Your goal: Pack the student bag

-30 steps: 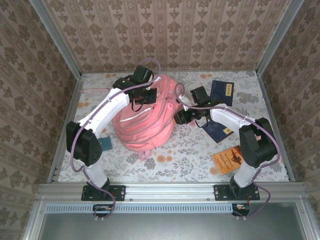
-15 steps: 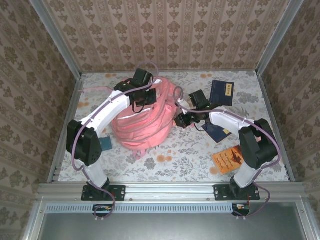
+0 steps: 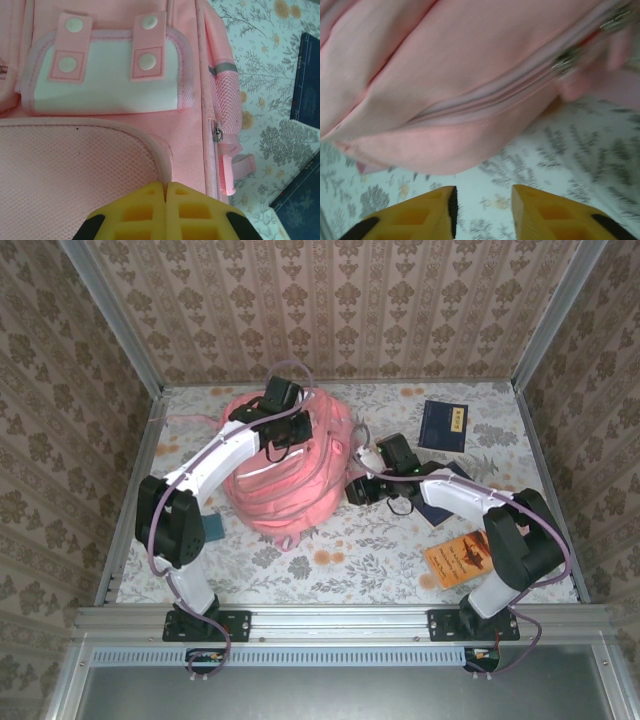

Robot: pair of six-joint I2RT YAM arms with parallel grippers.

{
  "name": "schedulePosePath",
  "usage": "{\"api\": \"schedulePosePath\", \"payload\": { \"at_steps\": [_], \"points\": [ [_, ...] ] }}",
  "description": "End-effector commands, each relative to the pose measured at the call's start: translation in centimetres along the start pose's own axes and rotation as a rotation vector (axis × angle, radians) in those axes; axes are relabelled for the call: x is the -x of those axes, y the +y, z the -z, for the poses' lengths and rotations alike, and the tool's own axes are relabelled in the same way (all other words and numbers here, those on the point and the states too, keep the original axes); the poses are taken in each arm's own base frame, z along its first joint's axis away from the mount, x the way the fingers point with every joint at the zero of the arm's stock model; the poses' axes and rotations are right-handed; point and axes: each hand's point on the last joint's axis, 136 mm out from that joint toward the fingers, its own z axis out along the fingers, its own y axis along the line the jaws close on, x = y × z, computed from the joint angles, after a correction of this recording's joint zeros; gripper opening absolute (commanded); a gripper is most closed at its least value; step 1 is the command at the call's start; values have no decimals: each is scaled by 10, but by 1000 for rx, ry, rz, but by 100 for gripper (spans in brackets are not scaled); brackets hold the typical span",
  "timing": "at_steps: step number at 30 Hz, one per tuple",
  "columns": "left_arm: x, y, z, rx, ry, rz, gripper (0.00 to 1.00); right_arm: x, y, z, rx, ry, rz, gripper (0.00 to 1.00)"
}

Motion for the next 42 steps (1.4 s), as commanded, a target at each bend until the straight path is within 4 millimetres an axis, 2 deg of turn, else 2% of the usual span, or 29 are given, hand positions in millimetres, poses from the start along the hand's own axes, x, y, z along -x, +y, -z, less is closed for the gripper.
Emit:
{"api": "schedulePosePath", "payload": {
  "at_steps": [1, 4, 8, 13, 16, 18, 21, 26, 28, 31, 33, 39, 42],
  "points": [
    [22, -20, 53, -93, -112, -157, 0, 40, -11, 11, -19, -119, 16, 41],
    [21, -24, 67, -129, -122, -226, 0, 44, 5, 12, 62, -94, 100, 48],
    [22, -29, 78, -170, -121, -285, 0, 43, 17, 15, 118, -64, 162, 53],
    [26, -32, 86, -200, -127, -304, 0, 36, 32, 16, 189, -34, 195, 49],
    [27, -33, 88, -205, -128, -312, 0, 31, 36, 14, 213, -14, 205, 40],
    [28, -32, 87, -202, -128, -307, 0, 30, 34, 13, 200, -12, 207, 39],
    [29, -29, 87, -191, -129, -294, 0, 30, 31, 17, 165, -42, 204, 40],
    [31, -28, 86, -185, -136, -284, 0, 25, 32, 26, 130, -79, 199, 48],
    [31, -28, 86, -186, -135, -280, 0, 20, 36, 23, 135, -68, 204, 48],
    [31, -30, 86, -198, -131, -278, 0, 11, 38, 13, 140, -26, 208, 42],
    [30, -31, 87, -204, -130, -279, 0, 9, 38, 5, 135, -4, 214, 41],
    [29, -33, 89, -221, -126, -274, 0, 22, 40, -6, 159, -9, 223, 42],
    [28, -35, 88, -231, -125, -265, 0, 26, 42, -11, 171, -4, 231, 38]
  ]
}}
